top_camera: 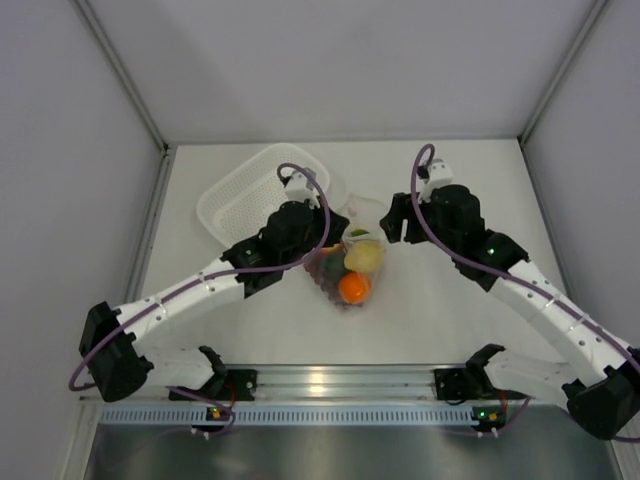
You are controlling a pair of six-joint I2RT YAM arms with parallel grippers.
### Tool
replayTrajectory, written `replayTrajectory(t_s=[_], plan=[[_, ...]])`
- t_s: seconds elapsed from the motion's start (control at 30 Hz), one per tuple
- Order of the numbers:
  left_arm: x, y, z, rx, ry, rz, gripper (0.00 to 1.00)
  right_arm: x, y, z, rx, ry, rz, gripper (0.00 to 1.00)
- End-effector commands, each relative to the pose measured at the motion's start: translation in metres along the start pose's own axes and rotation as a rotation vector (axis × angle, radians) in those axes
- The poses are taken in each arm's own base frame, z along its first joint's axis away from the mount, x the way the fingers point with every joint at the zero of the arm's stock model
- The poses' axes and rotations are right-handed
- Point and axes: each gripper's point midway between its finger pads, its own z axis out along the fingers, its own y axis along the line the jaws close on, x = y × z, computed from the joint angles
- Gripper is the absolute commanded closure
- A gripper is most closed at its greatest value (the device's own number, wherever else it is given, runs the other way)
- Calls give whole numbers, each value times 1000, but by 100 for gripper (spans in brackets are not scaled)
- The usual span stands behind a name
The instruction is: Open the zip-top bag and remove the fake food
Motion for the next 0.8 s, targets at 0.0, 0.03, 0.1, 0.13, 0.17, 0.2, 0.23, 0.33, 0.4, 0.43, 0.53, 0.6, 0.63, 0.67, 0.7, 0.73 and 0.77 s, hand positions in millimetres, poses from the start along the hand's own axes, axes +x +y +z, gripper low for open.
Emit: replayTrajectory(t_s=[0.0,0.03,0.1,0.13,0.17,0.2,0.23,0.33,0.4,0.43,0.53,0.6,0.63,0.67,0.7,0.73,0.77], plan=[[-28,-36,-9,142,-89,-56,100,-14,1,10,-29,-4,41,30],[-27,-38,-10,151,-83,-54,100,-11,-2,20,-26,22,40,29],[-25,-38,-13,162,-75,-53,100,-21,-12,28,1,25,44,29],[-26,-39,-16,172,-79,-57,100,-16,-20,36,24,53,39,29],[-25,-38,-16,171,-80,-57,100,-16,-24,40,35,64,36,29],[-25,-36,-17,166,-83,-60,100,-15,-26,42,42,72,34,29],[-26,-35,-18,163,-90,-63,100,-8,-31,47,54,97,28,29],[-27,-34,-20,160,-99,-62,100,13,-31,56,37,134,42,28],[-27,-32,-20,154,-102,-64,100,30,-35,61,44,173,53,28],[-28,-32,-20,155,-105,-63,100,36,-38,63,47,185,69,28],[-28,-29,-20,148,-119,-72,100,56,-41,67,28,206,117,30],[-28,-24,-19,133,-131,-82,100,71,-44,68,20,235,136,36],[-28,-23,-20,131,-136,-86,100,76,-49,69,26,252,146,39],[-27,-22,-20,130,-139,-88,100,79,-51,68,31,259,150,46],[-28,-20,-20,123,-145,-88,100,83,-55,67,42,267,153,63],[-28,-19,-19,120,-146,-86,100,82,-63,63,74,261,149,70],[-28,-18,-19,114,-150,-80,100,80,-66,60,91,256,144,76]])
